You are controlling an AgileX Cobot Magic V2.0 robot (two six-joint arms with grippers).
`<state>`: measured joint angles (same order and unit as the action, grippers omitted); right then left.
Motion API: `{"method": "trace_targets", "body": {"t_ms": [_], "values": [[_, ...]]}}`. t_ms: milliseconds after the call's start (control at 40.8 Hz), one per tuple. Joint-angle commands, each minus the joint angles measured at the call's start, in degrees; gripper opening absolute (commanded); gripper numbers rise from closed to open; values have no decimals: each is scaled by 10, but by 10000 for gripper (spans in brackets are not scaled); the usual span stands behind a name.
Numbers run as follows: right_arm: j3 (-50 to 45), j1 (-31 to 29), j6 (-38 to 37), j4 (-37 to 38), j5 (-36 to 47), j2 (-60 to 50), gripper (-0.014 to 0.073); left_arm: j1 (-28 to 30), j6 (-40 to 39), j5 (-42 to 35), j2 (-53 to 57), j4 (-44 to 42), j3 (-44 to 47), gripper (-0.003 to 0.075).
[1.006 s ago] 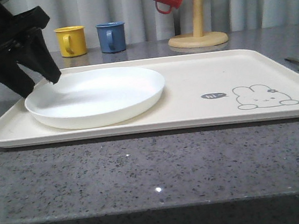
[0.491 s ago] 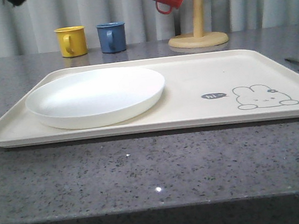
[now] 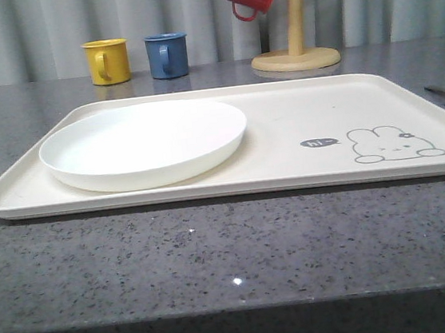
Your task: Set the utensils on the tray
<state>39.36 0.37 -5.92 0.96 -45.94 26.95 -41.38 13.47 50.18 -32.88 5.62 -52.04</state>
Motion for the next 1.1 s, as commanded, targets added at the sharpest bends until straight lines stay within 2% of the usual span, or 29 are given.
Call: {"method": "trace_targets", "body": {"t_ms": [0,319,417,589,809,1079], "values": [[19,-3,4,6,39,7,456,-6,-7,-59,34,10,7,421],[19,-3,4,5,46,9,456,-6,-7,-67,57,10,19,421],[37,-2,23,-3,14,29,445,-6,-7,-67,57,10,19,421],[92,15,66,-51,-68,118,416,-6,-7,-67,57,10,19,421],[163,44,67,-52,-123,262,416,-6,-7,-67,57,10,19,421],[260,44,66,-38,-156,439,413,-6,-7,-67,57,10,19,421]]}}
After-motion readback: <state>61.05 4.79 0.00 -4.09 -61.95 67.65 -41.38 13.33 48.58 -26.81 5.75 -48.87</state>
